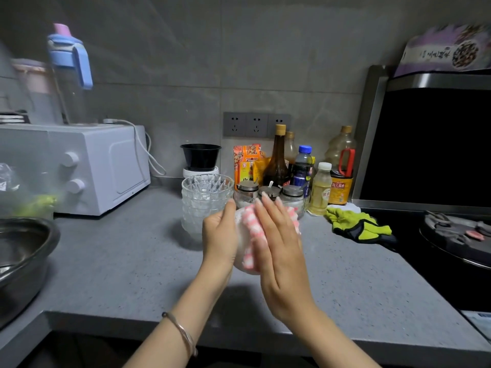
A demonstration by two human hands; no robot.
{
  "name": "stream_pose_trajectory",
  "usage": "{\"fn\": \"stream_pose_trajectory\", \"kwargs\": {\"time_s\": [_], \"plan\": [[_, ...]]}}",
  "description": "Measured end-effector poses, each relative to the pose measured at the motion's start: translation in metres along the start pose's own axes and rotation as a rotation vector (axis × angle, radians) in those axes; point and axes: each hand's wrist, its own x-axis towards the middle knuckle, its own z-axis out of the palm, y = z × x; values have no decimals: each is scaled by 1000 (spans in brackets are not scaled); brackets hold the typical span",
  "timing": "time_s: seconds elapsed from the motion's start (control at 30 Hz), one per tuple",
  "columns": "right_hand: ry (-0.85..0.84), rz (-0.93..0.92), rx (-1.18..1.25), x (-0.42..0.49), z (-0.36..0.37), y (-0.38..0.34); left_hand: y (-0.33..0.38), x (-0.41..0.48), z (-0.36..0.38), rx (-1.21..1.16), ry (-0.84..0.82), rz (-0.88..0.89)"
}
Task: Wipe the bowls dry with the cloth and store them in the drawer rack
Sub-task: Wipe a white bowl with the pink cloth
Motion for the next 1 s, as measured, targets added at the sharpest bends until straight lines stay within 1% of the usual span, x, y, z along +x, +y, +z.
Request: {"fn": "stream_pose_trajectory", "kwargs": {"time_s": [0.03, 0.07, 0.17, 0.2, 0.27, 0.33, 0.37, 0.43, 0.5, 0.53, 0.57, 0.6, 0.67, 0.7, 0.73, 0.77, 0.8, 0.9, 0.93, 0.97, 1.0], "plan": [[9, -10, -11, 6, -1, 2, 0, -1, 0, 9, -21, 9], [23, 35, 39, 13, -5, 1, 0, -2, 1, 8, -35, 15], [38, 332, 432, 29, -16, 0, 1, -6, 0, -83, -27, -21], [59, 407, 500, 29, -16, 0, 1, -7, 0, -135, -15, -40], [139, 527, 566, 26, -13, 1, -1, -8, 0, -245, -4, -80], [214, 642, 646, 25, -12, -2, -6, -8, 1, -301, -18, -136], [234, 684, 689, 27, -13, -4, -9, -8, 1, -300, -29, -164], [218, 729, 715, 30, -17, 0, -15, -6, -1, -275, -53, -192], [164, 724, 643, 31, -23, 4, -18, 0, -5, -126, -104, -170], [156, 691, 631, 32, -24, 7, -19, 3, -9, -13, -155, -171], [171, 635, 651, 32, -24, 9, -16, 6, -14, 89, -238, -210], [172, 537, 662, 30, -24, 13, -13, 7, -20, 138, -360, -317], [111, 298, 558, 26, -24, 22, -5, 8, -29, 79, -605, -649], [65, 190, 461, 24, -23, 27, -2, 6, -34, 25, -671, -755], [19, 112, 364, 22, -23, 29, -1, 6, -37, -31, -692, -801], [-22, 62, 285, 22, -23, 30, -2, 6, -39, -69, -686, -801], [-57, 37, 235, 24, -25, 28, -4, 7, -40, -83, -657, -764], [-166, 91, 138, 39, -31, 21, -10, 8, -36, -51, -525, -567], [-209, 98, 65, 42, -32, 18, -10, 5, -35, -24, -477, -515], [-246, 63, -42, 44, -33, 17, -10, 3, -34, 8, -434, -470], [-278, -10, -154, 46, -34, 17, -9, 1, -32, 36, -399, -423]]}}
